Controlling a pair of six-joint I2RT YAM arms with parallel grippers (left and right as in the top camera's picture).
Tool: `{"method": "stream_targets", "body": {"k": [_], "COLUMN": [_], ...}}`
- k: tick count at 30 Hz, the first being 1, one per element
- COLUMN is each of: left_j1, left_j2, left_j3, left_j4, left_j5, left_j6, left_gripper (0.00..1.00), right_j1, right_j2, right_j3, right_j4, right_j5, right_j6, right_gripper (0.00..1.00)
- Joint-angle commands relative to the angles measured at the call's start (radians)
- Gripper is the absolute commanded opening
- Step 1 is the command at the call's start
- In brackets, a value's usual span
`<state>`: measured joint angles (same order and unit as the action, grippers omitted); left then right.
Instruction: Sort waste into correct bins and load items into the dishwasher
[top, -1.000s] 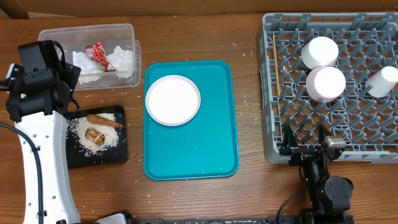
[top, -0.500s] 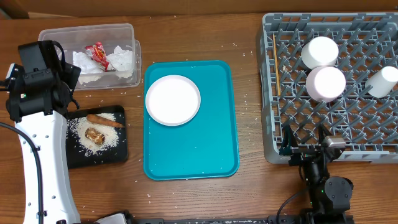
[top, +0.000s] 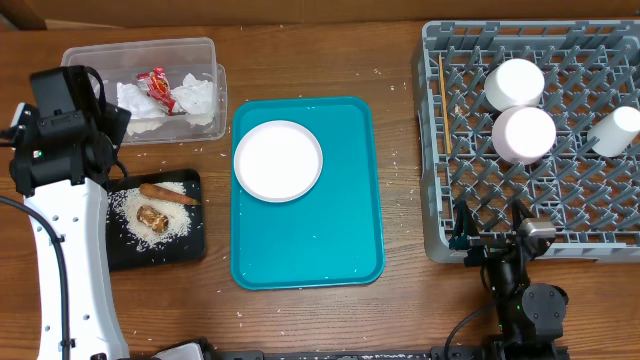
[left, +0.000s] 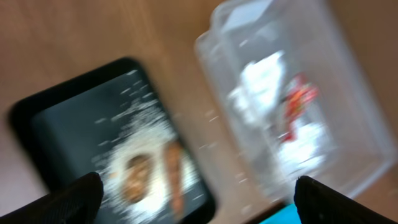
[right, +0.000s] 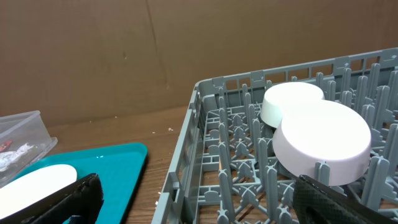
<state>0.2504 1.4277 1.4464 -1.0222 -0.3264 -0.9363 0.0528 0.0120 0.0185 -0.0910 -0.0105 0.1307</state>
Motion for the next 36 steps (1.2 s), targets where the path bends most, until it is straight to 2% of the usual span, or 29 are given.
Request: {"method": "stream_targets", "body": {"k": [1, 7, 9, 11, 15, 19, 23, 29, 36], "left_j1": [0.003, -0.010, -0.031, -0.068, -0.162, -0.265, -0.317, -0.316, -0.316], "left_j2": [-0.003, -0.035, -0.054, -0.087, -0.178, -0.263, -0.325, -0.396, -0.610], "left_j3": [-0.004, -0.015, -0.048, -0.122, -0.377, -0.684, -0.950, -1.144, -1.271], "left_j4": [-0.103, -0.318, -0.324, -0.268, 0.038, 0.495, 0.934, 1.215, 1.248], "left_j5": [-0.013, -0.014, -0.014, -0.020, -0.011, 0.072, 0.198, 0.243, 0.242], "left_j6": [0.077, 0.087, 0.096, 0.121, 0.273, 0.433, 0.507, 0.512, 0.522], "left_gripper": [1.00, 1.00, 1.00, 1.00, 1.00, 1.00, 1.00, 1.00, 1.00], "right_j1": [-0.003, -0.003, -0.003, -0.003, -0.003, -0.003, -0.003, -0.003, -0.003], "right_j2": [-0.009, -0.009, -0.009, -0.009, -0.009, -0.009, -0.009, -0.009, -0.009], "right_j3": [-0.010, -0.010, -0.010, -0.010, -0.010, -0.010, -0.010, -0.010, -0.010], "right_j4": [0.006, 0.006, 0.006, 0.006, 0.006, 0.006, 0.006, 0.006, 0.006], "right_j5": [0.009, 0.009, 0.009, 0.009, 0.009, 0.009, 0.009, 0.009, 0.009], "right_j6": [-0.001, -0.001, -0.001, -0.001, -0.001, -0.001, -0.001, -0.001, -0.001], "right_gripper": [1.00, 1.00, 1.00, 1.00, 1.00, 1.00, 1.00, 1.00, 1.00]}}
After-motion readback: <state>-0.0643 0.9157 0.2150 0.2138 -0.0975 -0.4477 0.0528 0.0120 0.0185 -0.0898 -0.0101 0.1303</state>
